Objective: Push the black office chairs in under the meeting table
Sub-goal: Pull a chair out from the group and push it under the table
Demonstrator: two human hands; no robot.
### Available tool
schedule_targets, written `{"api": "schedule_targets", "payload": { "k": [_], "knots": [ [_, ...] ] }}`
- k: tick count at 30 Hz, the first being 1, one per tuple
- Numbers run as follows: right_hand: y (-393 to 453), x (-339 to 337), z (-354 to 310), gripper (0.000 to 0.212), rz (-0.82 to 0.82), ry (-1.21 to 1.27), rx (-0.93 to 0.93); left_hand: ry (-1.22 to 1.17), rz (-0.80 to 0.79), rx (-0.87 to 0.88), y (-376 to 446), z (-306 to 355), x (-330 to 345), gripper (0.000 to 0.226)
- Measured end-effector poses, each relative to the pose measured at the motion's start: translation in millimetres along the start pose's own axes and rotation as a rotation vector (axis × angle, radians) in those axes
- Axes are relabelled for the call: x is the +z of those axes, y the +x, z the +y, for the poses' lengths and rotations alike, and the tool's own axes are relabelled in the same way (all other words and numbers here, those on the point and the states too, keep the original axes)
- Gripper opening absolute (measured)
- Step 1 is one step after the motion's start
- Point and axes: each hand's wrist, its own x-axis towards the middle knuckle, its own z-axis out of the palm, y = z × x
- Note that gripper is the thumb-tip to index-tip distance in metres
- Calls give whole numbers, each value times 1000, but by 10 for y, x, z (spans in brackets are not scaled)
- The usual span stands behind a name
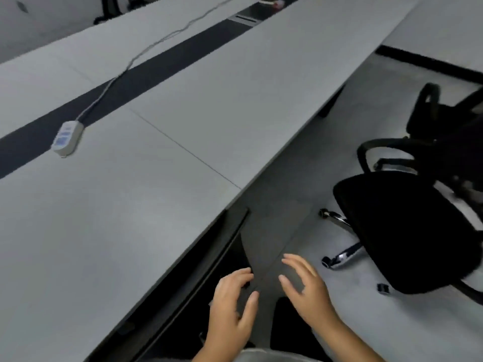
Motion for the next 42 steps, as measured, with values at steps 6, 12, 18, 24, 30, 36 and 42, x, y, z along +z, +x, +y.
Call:
{"api": "schedule_targets", "payload": {
  "k": [6, 12, 18, 24, 30, 36, 42],
  "knots": [
    [-1591, -677, 567, 53, 432, 138, 615, -102, -527, -265, -276, -105, 702, 31],
    [-2651, -1220, 798, 46, 803, 222, 852, -86, -870, -283, -312, 355, 1707, 41],
    [-3239, -2079, 1466, 43, 835, 262, 918, -153, -1047, -120, -412, 1378, 3127, 36],
    [-3467, -3318, 1820, 66, 968, 231, 868, -234, -1096, -9, -677, 2287, 4113, 39],
    [-3636, -4039, 2350, 46, 1090, 346, 954, -187, -1047, -86, -667, 2678, 5075, 37],
    [-3319, -5411, 3077, 43, 1174, 376, 1005, -219, -1112, -63, -101, 3543, 6507, 30],
    [-2878, -6849, 3642, 33, 1203, 398, 900, -228, -1247, -1, 348, 4573, 7712, 19]
  ]
}}
